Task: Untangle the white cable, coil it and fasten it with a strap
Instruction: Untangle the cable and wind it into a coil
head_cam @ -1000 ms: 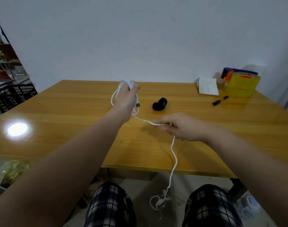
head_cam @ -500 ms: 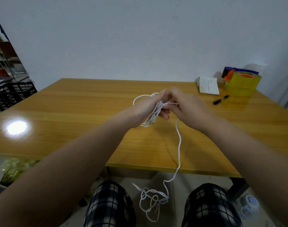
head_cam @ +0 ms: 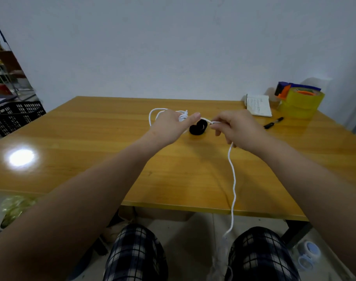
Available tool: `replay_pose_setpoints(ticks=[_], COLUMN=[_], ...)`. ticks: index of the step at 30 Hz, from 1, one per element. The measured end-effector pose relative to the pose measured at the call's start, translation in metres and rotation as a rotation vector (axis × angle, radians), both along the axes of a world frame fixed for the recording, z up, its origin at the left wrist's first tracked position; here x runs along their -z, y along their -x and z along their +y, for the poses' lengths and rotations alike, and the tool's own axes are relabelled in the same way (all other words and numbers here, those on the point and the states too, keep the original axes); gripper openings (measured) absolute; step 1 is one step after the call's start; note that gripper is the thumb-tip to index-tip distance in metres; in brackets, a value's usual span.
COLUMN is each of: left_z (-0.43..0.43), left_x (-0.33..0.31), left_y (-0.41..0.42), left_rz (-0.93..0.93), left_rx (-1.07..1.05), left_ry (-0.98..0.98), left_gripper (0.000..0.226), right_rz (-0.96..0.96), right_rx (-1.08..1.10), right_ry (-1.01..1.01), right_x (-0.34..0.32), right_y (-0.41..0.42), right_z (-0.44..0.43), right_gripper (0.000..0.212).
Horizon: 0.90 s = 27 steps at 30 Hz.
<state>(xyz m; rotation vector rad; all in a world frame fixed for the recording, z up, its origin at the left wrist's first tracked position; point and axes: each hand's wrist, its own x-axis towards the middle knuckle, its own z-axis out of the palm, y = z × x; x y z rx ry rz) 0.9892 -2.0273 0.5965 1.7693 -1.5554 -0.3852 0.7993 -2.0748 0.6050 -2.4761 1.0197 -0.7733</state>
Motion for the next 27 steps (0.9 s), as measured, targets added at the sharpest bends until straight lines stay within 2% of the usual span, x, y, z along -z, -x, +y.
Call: replay_pose_setpoints(ticks=[3,7,8,10,14,16,18,21,23,25,27], left_z=[-0.002,0.000,0.002,0.006,0.016,0.017,0.014,0.011,0.007,0.001,-0.007], left_x=[0.002,-0.008,-0.009,-0.007,-0.001,-0.007,-0.013,-0.023,-0.028,-0.029,-0.024], left_y=[-0.014,-0.008,-0.004,0.007,0.028,0.034,0.038,0.042,0.037,0.029,0.022], left_rz=[-0.045,0.010,0.107,0.424,0.923,1.135,1.303,1.346,1.383,1.339,1.252], left_rx=[-0.054,-0.044,0.025,0.242,0.547,0.630,0.611,0.545,0.481,0.342,0.174], left_ry=[-0.028,-0.112,-0.155,-0.273,-0.390,-0.352,-0.253,-0.096,-0.038,0.003,0.058], left_gripper=[0.060,0.054,0.054,0.054,0.046,0.044,0.050,0.060,0.050,0.037,0.035], right_rz=[-0.089,-0.285,-0.355,-0.405,-0.226,-0.139,-0.126,-0.030,0.069,0.144,0.217], right_rx=[0.078,0.196,0.227,0.304,0.422,0.392,0.348,0.227,0.084,-0.053,-0.138], right_ry=[-0.030,-0.160,-0.214,-0.254,-0.102,-0.057,-0.051,-0.096,-0.110,-0.118,-0.138], right_x=[-0.009,-0.004,-0.002,0.003,0.021,0.034,0.043,0.050,0.058,0.067,0.069], right_y=[0.002,0.000,-0.002,-0.001,0.009,0.010,0.007,-0.001,-0.005,-0.009,-0.013], right_z=[-0.007,-0.018,-0.021,-0.027,-0.039,-0.037,-0.031,-0.020,-0.013,-0.007,-0.001], right_gripper=[0.016,0.021,0.021,0.028,0.046,0.048,0.049,0.040,0.027,0.016,0.019])
